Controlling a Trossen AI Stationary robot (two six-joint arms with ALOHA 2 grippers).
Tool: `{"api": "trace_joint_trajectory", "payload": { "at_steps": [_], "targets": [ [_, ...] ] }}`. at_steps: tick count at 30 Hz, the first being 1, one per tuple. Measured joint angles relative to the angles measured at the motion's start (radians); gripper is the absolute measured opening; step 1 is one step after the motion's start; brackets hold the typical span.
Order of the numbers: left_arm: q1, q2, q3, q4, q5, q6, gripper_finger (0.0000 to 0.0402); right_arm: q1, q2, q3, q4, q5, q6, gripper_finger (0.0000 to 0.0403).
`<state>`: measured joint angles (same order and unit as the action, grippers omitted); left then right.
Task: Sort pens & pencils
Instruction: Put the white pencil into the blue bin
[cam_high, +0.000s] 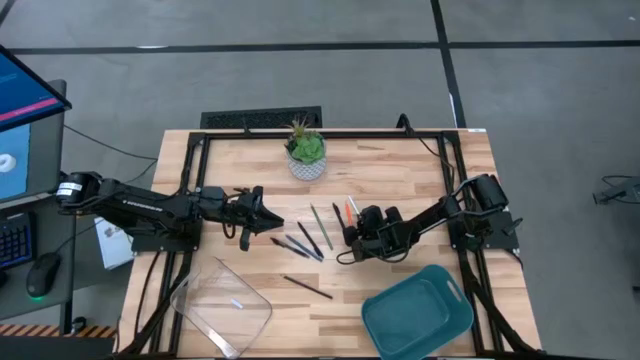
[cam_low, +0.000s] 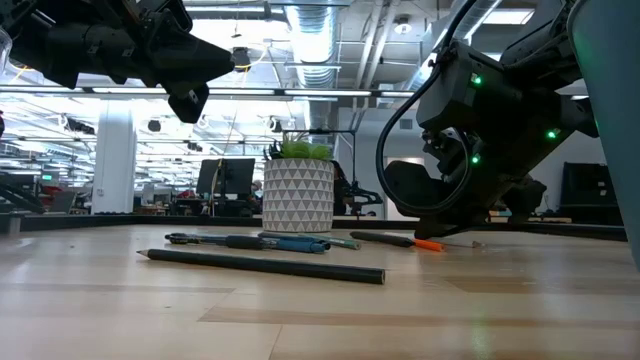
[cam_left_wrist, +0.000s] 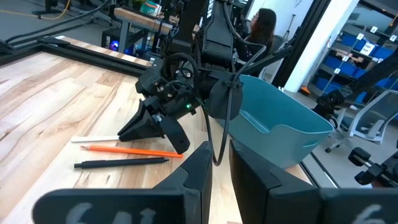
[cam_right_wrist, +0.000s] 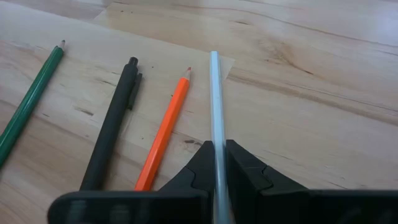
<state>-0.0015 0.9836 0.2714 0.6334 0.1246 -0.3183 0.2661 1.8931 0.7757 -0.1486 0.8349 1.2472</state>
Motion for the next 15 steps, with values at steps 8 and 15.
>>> {"api": "trace_joint_trajectory", "payload": {
  "at_steps": [8,15],
  "targets": [
    [0.0,0.0,0.0,0.0,0.0,0.0,0.0046,-0.006,-0.001,0.0,0.0,0.002,-0.012,0.0052],
    [0.0,0.0,0.0,0.0,0.0,0.0,0.0046,-0.025,-0.001,0.025,-0.019,-0.008,-0.068,0.0052]
  ]
}}
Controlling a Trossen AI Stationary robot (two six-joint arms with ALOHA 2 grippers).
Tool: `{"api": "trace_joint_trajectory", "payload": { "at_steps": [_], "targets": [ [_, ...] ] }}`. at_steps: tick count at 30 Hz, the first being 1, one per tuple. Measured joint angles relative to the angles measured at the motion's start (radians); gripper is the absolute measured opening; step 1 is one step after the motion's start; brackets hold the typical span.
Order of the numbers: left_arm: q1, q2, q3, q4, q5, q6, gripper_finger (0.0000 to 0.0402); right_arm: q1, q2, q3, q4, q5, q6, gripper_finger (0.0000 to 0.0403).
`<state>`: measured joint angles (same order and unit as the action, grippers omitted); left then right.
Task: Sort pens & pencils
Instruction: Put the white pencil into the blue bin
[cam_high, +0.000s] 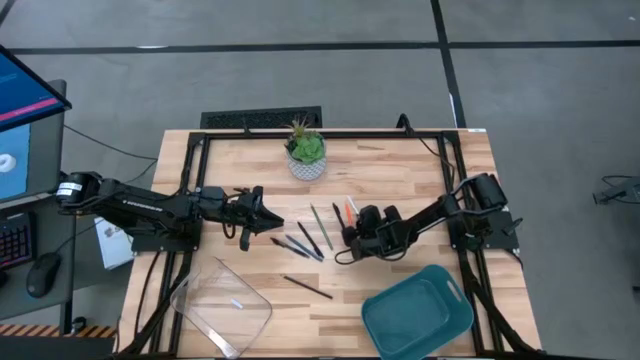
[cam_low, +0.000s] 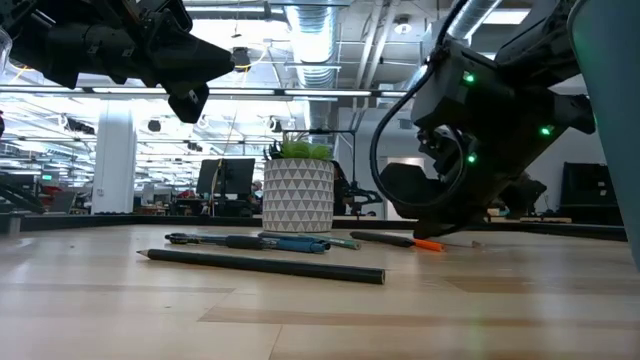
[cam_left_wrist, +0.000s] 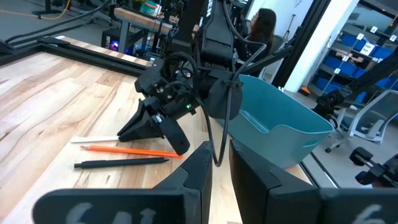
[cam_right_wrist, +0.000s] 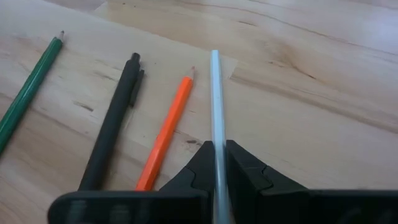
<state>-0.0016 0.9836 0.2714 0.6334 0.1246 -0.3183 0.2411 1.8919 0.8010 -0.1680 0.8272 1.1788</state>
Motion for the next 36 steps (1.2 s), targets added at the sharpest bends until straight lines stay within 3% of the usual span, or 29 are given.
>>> {"api": "trace_joint_trajectory", "payload": {
  "at_steps": [8,20,28,36],
  "targets": [
    [0.0,0.0,0.0,-0.02,0.0,0.0,0.0046,-0.028,0.001,0.059,-0.009,-0.002,-0.086,0.0051],
    [0.0,0.0,0.0,-0.023,0.0,0.0,0.0046,-0.036,-0.002,0.153,-0.172,0.064,-0.091,0.0051],
    [0.0,0.0,0.0,-0.025,0.0,0.001,0.0046,-0.016,-0.137,0.175,-0.227,0.153,-0.121,0.0051],
    [0.0,0.0,0.0,-0.024,0.0,0.001,0.0046,0.035,-0.361,0.174,-0.267,0.255,-0.278,0.0051]
  ]
}}
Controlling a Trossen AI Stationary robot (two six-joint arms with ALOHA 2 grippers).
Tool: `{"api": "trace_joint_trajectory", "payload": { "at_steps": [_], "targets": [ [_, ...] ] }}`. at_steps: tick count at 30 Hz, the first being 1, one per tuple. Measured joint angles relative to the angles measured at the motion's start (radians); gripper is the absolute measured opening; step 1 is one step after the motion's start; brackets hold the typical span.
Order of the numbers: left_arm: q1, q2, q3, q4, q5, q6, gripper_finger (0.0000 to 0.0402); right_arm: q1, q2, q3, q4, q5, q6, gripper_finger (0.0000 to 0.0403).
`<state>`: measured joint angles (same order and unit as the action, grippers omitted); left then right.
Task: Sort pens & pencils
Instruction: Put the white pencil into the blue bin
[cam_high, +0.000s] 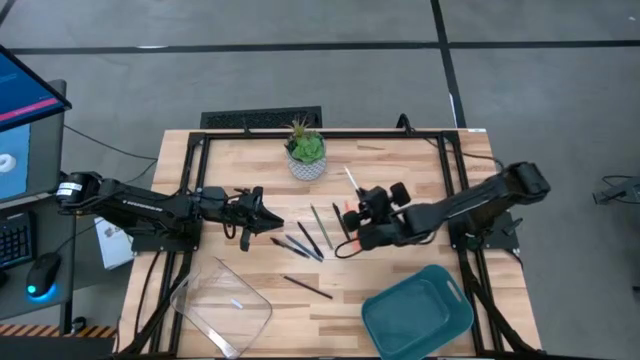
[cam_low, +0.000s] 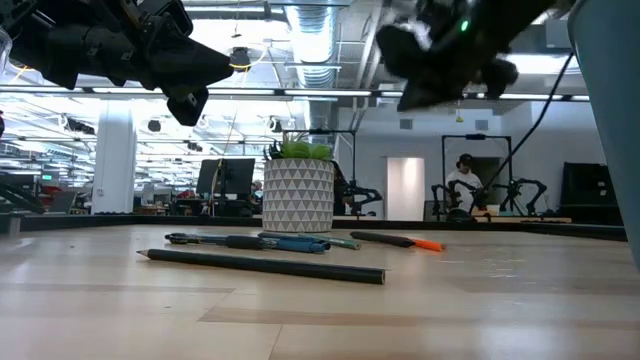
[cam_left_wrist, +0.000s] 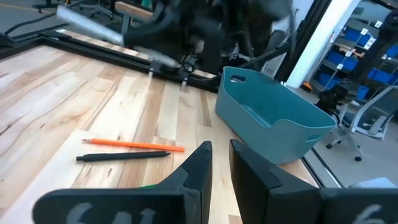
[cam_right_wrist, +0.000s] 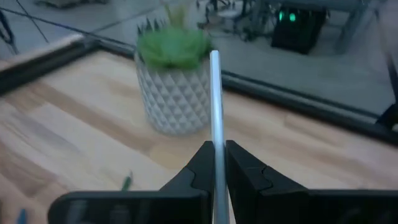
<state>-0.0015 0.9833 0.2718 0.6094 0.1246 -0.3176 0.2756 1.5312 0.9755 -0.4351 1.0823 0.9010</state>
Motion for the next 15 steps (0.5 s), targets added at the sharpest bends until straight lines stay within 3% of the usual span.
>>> {"api": "trace_joint_trajectory", "payload": {
  "at_steps": [7,15],
  "targets": [
    [0.0,0.0,0.0,0.0,0.0,0.0,0.0046,0.012,-0.134,0.0,0.006,0.003,-0.129,0.005],
    [0.0,0.0,0.0,0.001,0.0,0.0,0.0046,0.03,-0.143,0.0,0.012,-0.068,-0.151,0.0048]
  ]
}}
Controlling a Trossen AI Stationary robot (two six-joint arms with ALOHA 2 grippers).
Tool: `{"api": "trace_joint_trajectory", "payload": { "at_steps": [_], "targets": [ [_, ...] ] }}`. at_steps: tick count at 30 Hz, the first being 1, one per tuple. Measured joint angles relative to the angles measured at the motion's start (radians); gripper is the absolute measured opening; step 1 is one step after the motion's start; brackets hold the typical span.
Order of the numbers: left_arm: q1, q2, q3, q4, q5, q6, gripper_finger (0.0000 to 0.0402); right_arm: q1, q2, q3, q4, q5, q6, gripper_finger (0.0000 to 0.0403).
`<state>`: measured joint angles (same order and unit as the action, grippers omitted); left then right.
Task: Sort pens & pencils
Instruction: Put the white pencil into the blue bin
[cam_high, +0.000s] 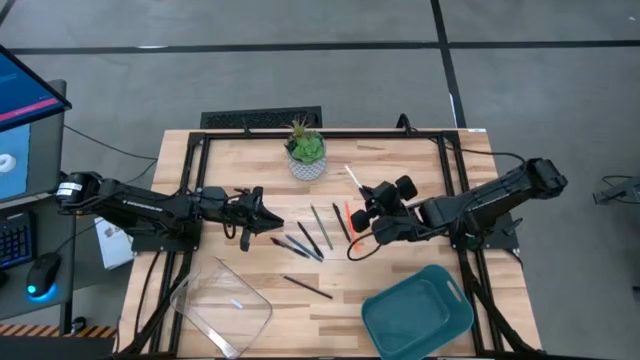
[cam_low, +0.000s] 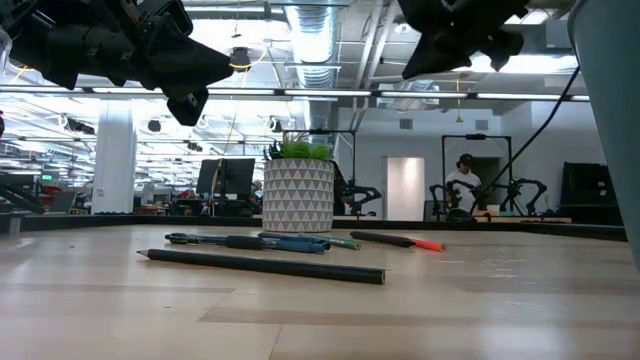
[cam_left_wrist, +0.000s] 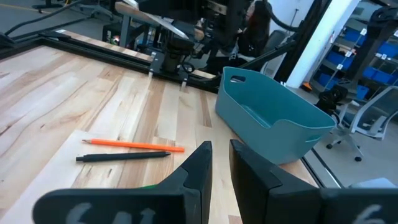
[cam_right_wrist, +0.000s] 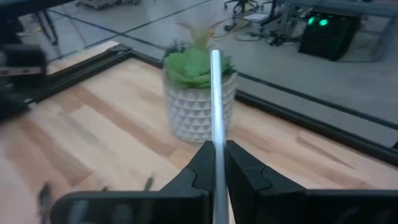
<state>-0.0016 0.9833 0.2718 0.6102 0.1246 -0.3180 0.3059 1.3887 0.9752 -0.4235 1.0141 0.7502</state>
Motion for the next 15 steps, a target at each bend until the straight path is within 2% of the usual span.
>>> {"api": "trace_joint_trajectory", "payload": {
  "at_steps": [6,15],
  "targets": [
    [0.0,0.0,0.0,0.0,0.0,0.0,0.0046,0.075,-0.008,0.0,0.037,-0.015,-0.049,0.0049],
    [0.0,0.0,0.0,0.002,0.0,0.0,0.0046,0.264,-0.079,0.0,0.043,-0.018,-0.088,0.0049]
  ]
}}
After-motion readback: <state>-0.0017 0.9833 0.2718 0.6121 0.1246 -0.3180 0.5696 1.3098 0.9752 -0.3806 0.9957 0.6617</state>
